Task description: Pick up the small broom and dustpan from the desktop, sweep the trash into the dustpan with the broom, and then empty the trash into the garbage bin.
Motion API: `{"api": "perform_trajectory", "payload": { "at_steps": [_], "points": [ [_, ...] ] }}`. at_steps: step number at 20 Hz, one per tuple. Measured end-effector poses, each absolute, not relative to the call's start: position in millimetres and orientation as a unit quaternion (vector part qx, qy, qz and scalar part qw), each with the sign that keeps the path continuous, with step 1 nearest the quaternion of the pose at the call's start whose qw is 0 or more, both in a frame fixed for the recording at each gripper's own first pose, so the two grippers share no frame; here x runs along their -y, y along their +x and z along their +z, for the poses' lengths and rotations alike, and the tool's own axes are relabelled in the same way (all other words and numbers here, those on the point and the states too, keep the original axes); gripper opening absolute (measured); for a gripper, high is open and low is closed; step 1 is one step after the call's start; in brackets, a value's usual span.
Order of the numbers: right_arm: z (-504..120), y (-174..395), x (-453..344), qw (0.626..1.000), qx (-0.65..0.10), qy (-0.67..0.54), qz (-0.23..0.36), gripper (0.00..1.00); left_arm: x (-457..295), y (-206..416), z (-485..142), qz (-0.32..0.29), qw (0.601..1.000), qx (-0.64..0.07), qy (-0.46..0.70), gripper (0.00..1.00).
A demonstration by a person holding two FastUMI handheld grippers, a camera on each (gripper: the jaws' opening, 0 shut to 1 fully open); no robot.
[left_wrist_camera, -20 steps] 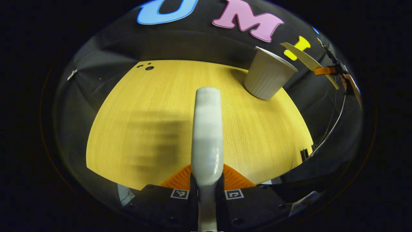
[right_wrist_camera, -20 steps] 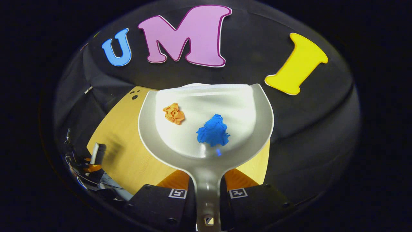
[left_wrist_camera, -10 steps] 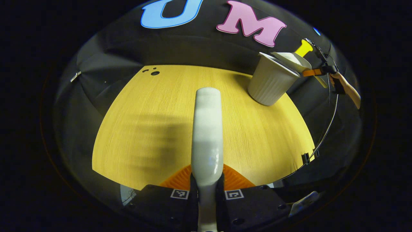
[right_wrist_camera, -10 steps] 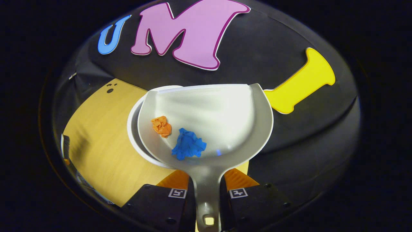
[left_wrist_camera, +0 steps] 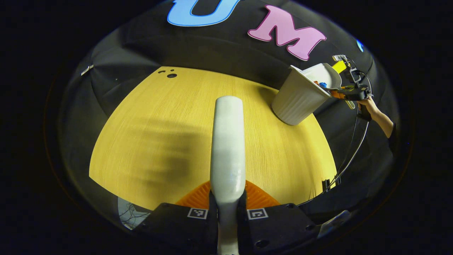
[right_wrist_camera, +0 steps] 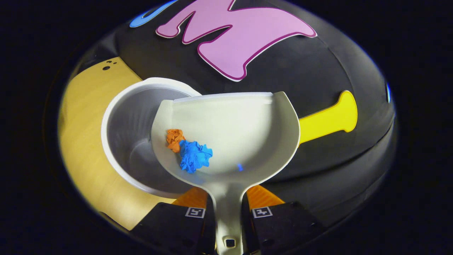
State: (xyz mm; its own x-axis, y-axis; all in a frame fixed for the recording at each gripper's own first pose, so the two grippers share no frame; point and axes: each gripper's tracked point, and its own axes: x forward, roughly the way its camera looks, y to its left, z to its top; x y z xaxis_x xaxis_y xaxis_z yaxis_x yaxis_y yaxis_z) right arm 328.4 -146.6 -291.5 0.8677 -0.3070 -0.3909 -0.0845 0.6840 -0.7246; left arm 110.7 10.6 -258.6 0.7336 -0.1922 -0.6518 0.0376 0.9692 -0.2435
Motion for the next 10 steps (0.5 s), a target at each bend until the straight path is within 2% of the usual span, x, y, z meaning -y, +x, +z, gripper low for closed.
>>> {"api": "perform_trajectory", "payload": {
  "at_steps": [1, 2, 3, 9, 10],
  "points": [
    [-291.9, 331.8, 149.4, 0.876, -0.246, -0.408, -0.070, 0.33, -10.6, 112.1, -257.9, -0.064, 0.924, -0.361, -0.106, 0.28],
    [-292.5, 333.6, 151.3, 0.868, -0.242, -0.426, -0.076, 0.29, -11.2, 112.4, -258.2, -0.066, 0.924, -0.361, -0.103, 0.26],
    [-291.9, 335.9, 152.8, 0.859, -0.237, -0.446, -0.082, 0.33, -12.2, 114.5, -257.0, -0.068, 0.925, -0.361, -0.101, 0.26],
    [-279.6, 336.3, 145.3, 0.804, -0.194, -0.554, -0.095, 0.33, -15.0, 121.0, -254.9, -0.074, 0.920, -0.368, -0.112, 0.26],
    [-274.7, 334.4, 143.5, 0.789, -0.185, -0.578, -0.090, 0.29, -15.7, 121.4, -252.5, -0.076, 0.920, -0.366, -0.117, 0.26]
  ]
}}
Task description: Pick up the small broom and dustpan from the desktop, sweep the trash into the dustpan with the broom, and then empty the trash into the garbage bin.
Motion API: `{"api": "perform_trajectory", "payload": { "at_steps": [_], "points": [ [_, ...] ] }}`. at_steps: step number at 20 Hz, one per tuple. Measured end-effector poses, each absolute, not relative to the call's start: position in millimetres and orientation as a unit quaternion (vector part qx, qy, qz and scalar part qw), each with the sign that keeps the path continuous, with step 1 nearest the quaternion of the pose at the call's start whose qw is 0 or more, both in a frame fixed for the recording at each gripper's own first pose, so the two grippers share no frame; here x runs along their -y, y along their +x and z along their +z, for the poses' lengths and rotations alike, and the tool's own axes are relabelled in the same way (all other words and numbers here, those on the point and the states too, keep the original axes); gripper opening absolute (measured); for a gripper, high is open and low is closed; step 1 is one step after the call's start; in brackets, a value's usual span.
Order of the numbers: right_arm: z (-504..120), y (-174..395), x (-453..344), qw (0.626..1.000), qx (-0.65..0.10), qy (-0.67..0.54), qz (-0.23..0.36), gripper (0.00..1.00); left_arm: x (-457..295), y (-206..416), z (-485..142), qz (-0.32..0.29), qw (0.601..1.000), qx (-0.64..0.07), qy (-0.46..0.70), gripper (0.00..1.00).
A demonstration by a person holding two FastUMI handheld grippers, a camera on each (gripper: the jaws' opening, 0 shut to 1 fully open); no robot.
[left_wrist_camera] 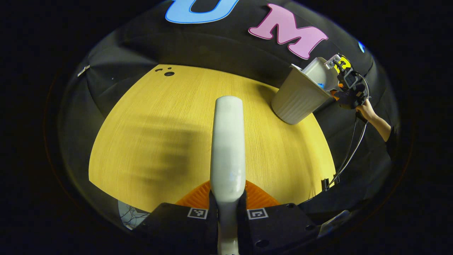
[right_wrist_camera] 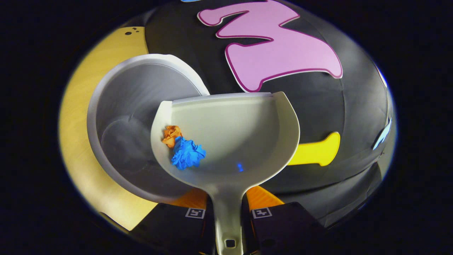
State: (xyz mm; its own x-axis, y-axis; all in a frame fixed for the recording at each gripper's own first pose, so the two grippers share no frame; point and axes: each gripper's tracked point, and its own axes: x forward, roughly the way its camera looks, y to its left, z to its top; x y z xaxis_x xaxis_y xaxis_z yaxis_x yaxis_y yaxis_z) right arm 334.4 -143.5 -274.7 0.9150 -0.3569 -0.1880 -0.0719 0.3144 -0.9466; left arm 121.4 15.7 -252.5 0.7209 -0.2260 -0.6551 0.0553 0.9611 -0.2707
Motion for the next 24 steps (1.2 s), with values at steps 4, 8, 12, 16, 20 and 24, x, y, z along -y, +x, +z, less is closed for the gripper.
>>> {"api": "perform_trajectory", "payload": {
  "at_steps": [4, 8, 12, 16, 20, 24],
  "points": [
    [-263.9, 335.2, 158.0, 0.740, -0.154, -0.649, -0.086, 0.33, -12.8, 126.0, -247.3, -0.089, 0.920, -0.363, -0.115, 0.26],
    [-264.9, 352.8, 182.5, 0.718, -0.149, -0.675, -0.088, 0.33, -10.1, 129.3, -251.6, -0.100, 0.918, -0.368, -0.105, 0.24],
    [-262.6, 351.8, 186.6, 0.734, -0.174, -0.650, -0.093, 0.33, -10.4, 129.7, -255.4, -0.104, 0.918, -0.371, -0.098, 0.26],
    [-257.3, 341.4, 182.4, 0.778, -0.206, -0.585, -0.098, 0.33, -13.1, 130.8, -253.2, -0.103, 0.921, -0.363, -0.093, 0.26],
    [-240.6, 338.2, 186.6, 0.838, -0.219, -0.486, -0.115, 0.36, -15.5, 131.0, -248.9, -0.095, 0.927, -0.351, -0.091, 0.26],
    [-232.1, 346.6, 202.3, 0.899, -0.221, -0.355, -0.131, 0.33, -19.1, 128.7, -243.6, -0.086, 0.934, -0.334, -0.095, 0.26]
  ]
}}
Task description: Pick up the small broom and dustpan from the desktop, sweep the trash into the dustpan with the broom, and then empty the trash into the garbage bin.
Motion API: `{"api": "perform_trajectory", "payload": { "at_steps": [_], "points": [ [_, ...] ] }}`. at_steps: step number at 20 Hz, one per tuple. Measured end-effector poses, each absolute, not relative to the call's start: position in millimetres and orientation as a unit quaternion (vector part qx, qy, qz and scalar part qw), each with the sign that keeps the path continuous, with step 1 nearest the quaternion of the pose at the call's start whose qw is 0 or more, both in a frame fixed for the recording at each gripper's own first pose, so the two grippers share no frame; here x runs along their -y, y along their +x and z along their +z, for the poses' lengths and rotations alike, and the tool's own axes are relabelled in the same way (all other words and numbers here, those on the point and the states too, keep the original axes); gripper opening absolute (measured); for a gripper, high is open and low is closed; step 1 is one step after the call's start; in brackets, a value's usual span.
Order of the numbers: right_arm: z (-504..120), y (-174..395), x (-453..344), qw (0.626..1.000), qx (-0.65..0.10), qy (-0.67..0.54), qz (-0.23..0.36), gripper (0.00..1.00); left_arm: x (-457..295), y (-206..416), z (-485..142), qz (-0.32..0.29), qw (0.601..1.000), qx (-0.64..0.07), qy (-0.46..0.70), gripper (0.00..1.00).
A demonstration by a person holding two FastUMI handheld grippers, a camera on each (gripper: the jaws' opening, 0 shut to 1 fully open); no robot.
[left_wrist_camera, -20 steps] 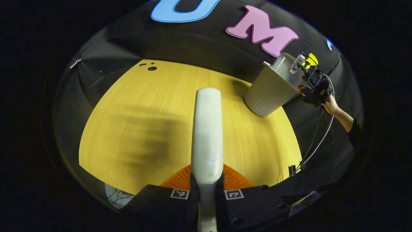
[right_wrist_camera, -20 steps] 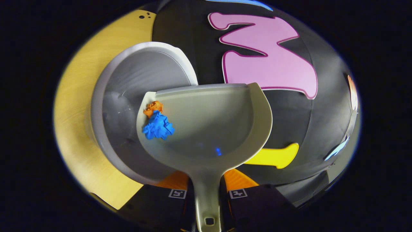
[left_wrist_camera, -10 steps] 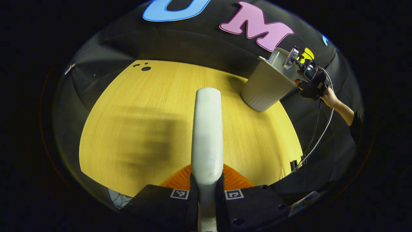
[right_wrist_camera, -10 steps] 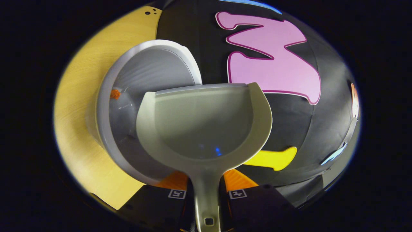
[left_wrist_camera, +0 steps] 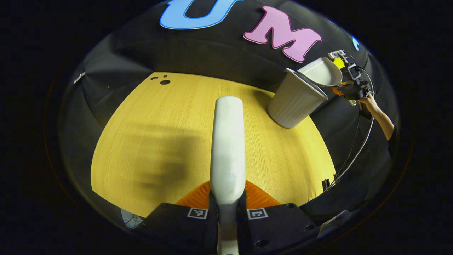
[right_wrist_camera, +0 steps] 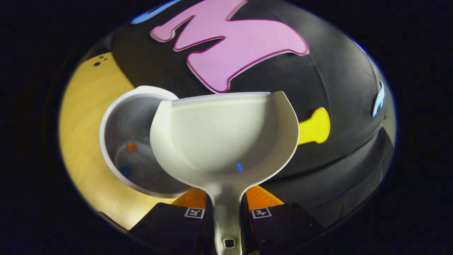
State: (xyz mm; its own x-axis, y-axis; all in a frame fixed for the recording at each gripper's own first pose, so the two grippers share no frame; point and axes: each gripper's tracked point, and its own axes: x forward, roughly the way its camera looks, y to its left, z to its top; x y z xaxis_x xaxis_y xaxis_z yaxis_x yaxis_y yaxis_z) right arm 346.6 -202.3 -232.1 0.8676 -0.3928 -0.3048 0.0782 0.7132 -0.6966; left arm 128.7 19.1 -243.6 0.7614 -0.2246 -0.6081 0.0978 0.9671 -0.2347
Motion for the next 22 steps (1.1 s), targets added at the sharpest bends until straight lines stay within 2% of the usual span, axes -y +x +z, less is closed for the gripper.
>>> {"api": "perform_trajectory", "payload": {
  "at_steps": [6, 12, 14, 18, 19, 22],
  "points": [
    [-208.9, 344.2, 210.2, 0.951, -0.199, -0.203, -0.123, 0.33, -26.8, 124.7, -243.3, -0.076, 0.939, -0.319, -0.107, 0.26],
    [-206.5, 343.6, 187.0, 0.976, -0.195, -0.065, -0.074, 0.33, -31.1, 120.8, -251.5, -0.066, 0.945, -0.303, -0.099, 0.26],
    [-213.2, 345.6, 166.3, 0.978, -0.200, -0.017, -0.049, 0.33, -30.4, 121.7, -256.3, -0.065, 0.947, -0.302, -0.094, 0.26],
    [-226.7, 326.0, 148.4, 0.976, -0.219, -0.004, -0.018, 0.33, -27.9, 124.2, -268.0, -0.065, 0.945, -0.306, -0.093, 0.24],
    [-231.7, 321.0, 141.1, 0.974, -0.226, 0.005, -0.009, 0.29, -27.8, 125.4, -271.7, -0.065, 0.945, -0.307, -0.091, 0.26],
    [-246.9, 302.8, 122.6, 0.966, -0.257, 0.022, 0.018, 0.36, -26.9, 129.4, -284.4, -0.064, 0.942, -0.319, -0.081, 0.26]
  ]
}}
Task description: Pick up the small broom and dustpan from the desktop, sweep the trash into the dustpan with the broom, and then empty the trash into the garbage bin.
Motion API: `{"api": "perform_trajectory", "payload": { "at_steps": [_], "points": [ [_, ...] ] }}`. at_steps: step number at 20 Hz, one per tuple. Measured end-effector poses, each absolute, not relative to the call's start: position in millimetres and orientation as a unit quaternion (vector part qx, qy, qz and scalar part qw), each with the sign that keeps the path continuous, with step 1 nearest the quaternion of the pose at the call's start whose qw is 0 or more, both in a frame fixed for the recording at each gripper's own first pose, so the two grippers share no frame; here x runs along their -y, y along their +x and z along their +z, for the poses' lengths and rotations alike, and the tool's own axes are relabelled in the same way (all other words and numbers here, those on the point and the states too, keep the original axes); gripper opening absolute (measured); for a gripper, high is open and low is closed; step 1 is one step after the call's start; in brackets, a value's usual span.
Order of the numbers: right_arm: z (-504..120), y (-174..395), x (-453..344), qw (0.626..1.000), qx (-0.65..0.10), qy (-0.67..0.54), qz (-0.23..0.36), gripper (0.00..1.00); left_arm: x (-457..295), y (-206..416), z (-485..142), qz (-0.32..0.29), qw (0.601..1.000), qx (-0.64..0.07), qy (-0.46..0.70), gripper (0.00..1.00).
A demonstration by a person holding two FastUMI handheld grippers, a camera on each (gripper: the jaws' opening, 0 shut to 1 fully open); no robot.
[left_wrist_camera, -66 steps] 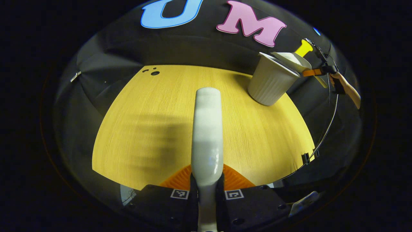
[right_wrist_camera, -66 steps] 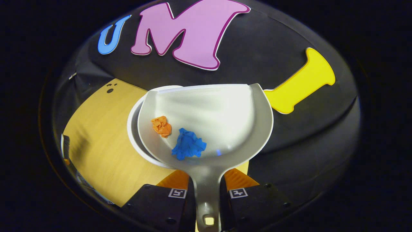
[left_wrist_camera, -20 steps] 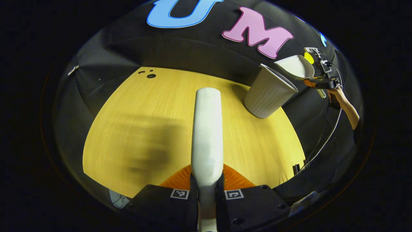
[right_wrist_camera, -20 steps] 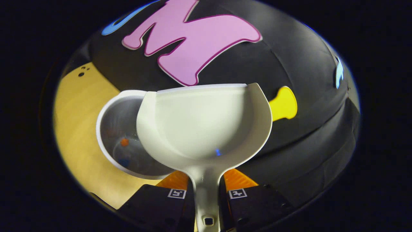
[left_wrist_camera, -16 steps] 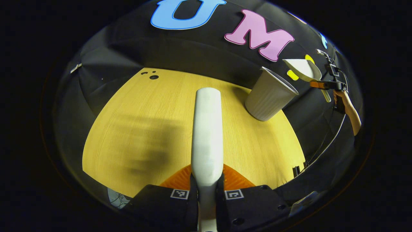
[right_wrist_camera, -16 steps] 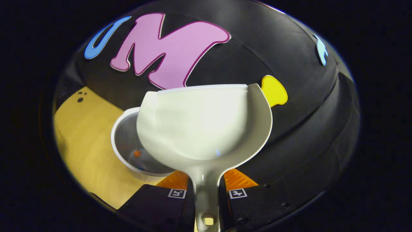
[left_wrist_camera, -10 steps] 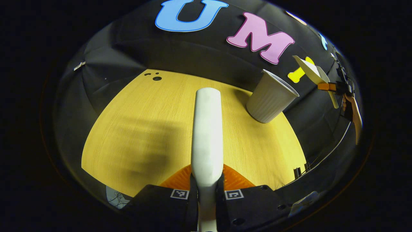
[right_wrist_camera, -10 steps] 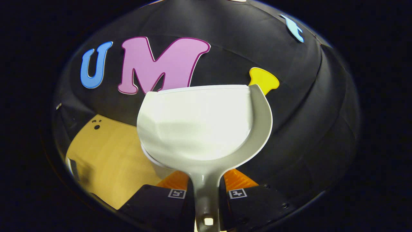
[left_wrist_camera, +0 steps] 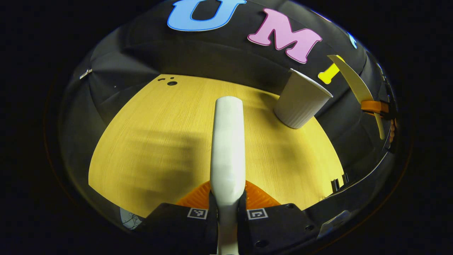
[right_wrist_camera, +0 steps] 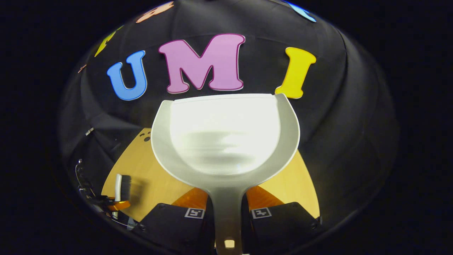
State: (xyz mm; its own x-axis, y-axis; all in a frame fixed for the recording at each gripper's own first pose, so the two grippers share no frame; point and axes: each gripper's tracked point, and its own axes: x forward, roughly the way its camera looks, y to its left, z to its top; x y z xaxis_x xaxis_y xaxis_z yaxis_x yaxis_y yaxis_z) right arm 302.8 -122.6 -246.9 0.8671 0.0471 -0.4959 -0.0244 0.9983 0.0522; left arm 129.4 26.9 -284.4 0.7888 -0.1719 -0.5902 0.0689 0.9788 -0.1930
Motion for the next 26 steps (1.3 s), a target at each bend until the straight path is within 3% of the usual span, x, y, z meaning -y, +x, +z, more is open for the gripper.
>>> {"api": "perform_trajectory", "payload": {
  "at_steps": [8, 9, 10, 11, 17, 26],
  "points": [
    [-288.3, 262.8, 100.6, 0.937, -0.343, 0.043, 0.046, 0.29, -22.2, 142.0, -323.3, -0.061, 0.931, -0.357, -0.035, 0.26],
    [-293.6, 259.7, 100.6, 0.933, -0.355, 0.041, 0.046, 0.33, -22.5, 146.4, -328.9, -0.060, 0.929, -0.364, -0.025, 0.27],
    [-298.7, 255.8, 99.9, 0.928, -0.367, 0.041, 0.046, 0.29, -20.5, 150.7, -332.9, -0.059, 0.928, -0.367, -0.020, 0.28],
    [-303.5, 252.3, 98.8, 0.923, -0.380, 0.043, 0.045, 0.33, -19.1, 155.9, -337.1, -0.057, 0.926, -0.372, -0.016, 0.28],
    [-325.0, 234.1, 95.7, 0.894, -0.443, 0.045, 0.042, 0.33, -25.4, 189.4, -355.3, -0.028, 0.922, -0.385, 0.028, 0.29],
    [-342.3, 236.6, 95.7, 0.870, -0.491, 0.036, 0.033, 0.33, -37.4, 208.1, -377.2, 0.006, 0.906, -0.423, 0.029, 0.27]
  ]
}}
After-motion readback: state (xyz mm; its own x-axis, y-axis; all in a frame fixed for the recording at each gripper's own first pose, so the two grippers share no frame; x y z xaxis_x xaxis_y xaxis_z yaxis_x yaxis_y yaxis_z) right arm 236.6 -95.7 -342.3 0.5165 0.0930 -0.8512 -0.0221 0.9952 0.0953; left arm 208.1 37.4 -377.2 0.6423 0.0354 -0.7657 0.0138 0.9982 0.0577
